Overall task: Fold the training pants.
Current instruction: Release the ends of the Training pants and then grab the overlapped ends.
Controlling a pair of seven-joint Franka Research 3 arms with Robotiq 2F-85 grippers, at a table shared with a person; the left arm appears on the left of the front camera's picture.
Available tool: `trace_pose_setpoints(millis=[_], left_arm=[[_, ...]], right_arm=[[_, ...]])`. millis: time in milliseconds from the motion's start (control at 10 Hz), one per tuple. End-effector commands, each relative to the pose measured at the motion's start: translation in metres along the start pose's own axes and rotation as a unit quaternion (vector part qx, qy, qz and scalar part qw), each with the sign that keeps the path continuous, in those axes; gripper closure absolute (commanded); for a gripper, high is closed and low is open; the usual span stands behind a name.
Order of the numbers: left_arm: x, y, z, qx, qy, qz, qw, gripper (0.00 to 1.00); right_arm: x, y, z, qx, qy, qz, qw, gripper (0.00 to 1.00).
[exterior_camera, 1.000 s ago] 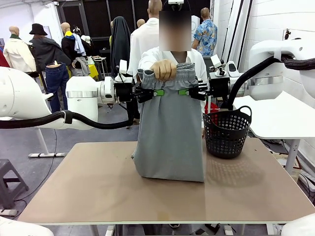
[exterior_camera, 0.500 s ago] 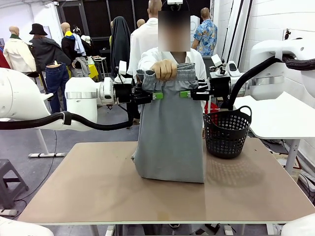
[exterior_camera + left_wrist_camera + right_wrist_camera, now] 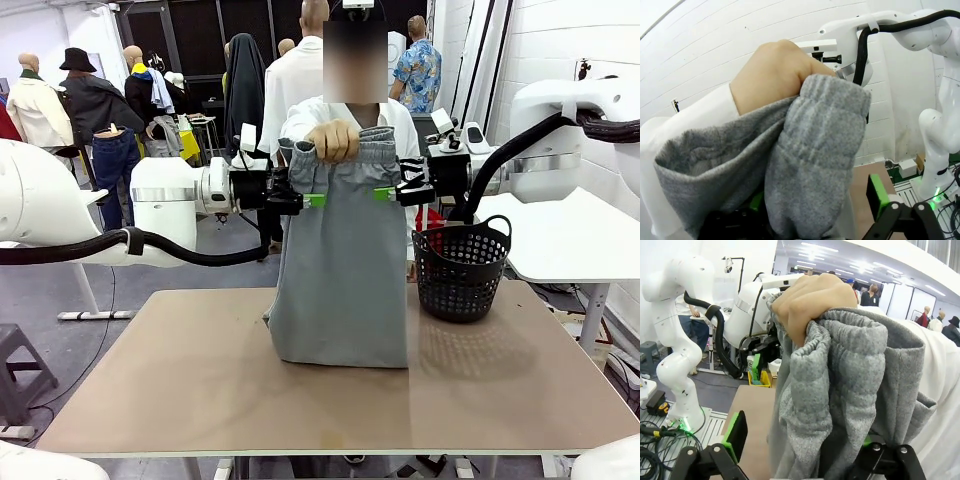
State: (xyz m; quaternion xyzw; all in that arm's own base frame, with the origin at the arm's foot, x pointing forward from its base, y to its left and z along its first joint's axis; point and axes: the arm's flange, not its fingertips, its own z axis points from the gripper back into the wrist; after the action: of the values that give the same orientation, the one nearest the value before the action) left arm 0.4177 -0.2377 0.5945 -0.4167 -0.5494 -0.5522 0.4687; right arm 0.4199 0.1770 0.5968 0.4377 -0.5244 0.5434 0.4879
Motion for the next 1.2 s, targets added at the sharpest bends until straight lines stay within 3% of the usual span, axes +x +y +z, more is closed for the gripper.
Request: trace_pose_setpoints(millis=[0,1100], left_arm=[[0.002,-0.004,0.005,0.01,-0.011,0.013,1.0,0.0],[0.001,-0.03,0.031,0.046,0.008,0.033,0.998,0.0]], right_arm=[[0.0,0.004,0.004,-0.003,0.0,-0.012,1.0,0.0],[-0.005,0.018,0.033,-0.059,0.027,-0.023,0.998,0.0]])
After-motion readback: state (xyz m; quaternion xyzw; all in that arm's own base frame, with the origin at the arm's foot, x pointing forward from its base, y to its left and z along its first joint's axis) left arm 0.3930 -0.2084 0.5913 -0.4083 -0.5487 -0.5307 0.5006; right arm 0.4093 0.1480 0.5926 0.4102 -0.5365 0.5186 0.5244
